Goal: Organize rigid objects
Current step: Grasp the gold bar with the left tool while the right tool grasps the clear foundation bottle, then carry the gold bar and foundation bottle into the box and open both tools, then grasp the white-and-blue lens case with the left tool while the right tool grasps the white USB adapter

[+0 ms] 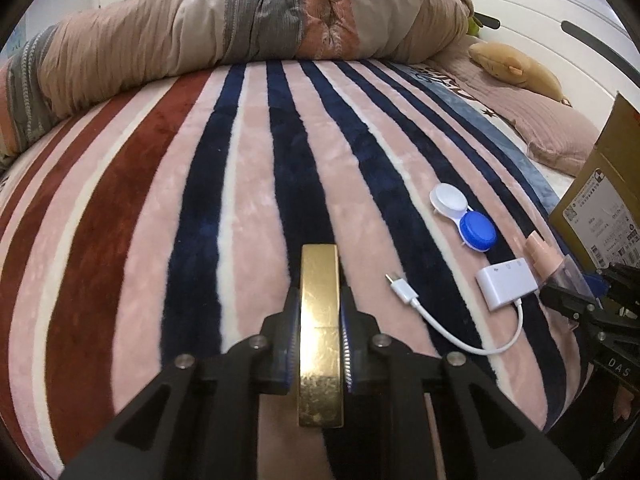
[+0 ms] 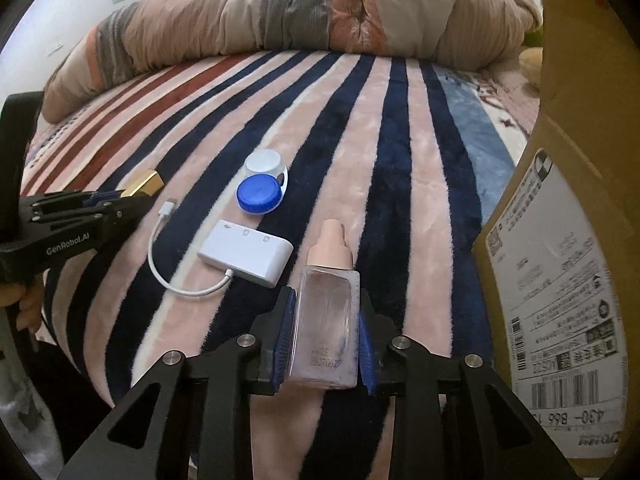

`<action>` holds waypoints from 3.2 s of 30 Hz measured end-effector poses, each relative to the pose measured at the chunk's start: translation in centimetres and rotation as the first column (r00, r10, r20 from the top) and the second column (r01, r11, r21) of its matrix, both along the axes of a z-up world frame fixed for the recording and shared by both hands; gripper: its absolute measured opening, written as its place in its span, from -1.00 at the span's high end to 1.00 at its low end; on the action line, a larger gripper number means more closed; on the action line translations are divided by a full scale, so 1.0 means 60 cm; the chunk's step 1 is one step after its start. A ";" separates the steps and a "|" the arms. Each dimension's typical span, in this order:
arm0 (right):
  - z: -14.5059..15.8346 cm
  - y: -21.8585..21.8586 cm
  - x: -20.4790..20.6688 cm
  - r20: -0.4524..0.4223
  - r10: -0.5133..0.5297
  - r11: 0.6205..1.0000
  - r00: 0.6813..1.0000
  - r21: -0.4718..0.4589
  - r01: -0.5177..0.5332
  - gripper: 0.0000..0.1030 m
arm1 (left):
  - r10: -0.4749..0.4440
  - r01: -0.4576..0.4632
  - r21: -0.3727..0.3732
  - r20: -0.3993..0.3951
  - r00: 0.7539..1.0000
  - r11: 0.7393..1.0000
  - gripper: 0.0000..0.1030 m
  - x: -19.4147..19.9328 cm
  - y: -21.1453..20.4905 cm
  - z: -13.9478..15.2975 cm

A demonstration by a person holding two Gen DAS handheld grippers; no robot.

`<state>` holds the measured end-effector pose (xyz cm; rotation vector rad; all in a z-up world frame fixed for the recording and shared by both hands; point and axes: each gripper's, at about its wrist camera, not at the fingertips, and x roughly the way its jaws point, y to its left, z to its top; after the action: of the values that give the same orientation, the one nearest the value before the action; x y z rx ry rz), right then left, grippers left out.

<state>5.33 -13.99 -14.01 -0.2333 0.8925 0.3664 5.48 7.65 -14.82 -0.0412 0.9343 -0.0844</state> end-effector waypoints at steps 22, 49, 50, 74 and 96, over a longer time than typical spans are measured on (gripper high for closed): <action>0.302 -0.210 -0.157 0.419 0.000 0.962 0.908 0.247 -0.114 0.56 | -0.229 0.239 0.020 0.368 0.901 0.971 0.71 -0.081 -0.261 0.350; 0.208 -0.376 -0.029 0.269 -0.097 0.985 0.958 0.163 0.054 0.55 | -0.460 0.449 0.117 0.099 0.882 0.886 0.71 0.052 -0.530 0.283; 0.208 -0.375 -0.027 0.267 -0.098 0.985 0.959 0.165 0.054 0.55 | -0.467 0.455 0.121 0.090 0.880 0.882 0.71 0.059 -0.537 0.280; 0.263 -0.303 -0.086 0.325 -0.050 0.994 0.944 0.110 0.015 0.36 | -0.343 0.339 0.058 0.211 0.915 0.939 0.19 0.005 -0.386 0.343; 0.111 0.038 -0.058 0.058 0.295 0.953 0.954 0.061 -0.298 0.01 | -0.094 0.102 -0.047 0.141 0.985 0.994 -0.26 -0.013 -0.047 0.152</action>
<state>1.87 -11.73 -7.34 -0.3123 0.7959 0.6677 4.70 4.83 -5.69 -0.0387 0.7944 -0.2015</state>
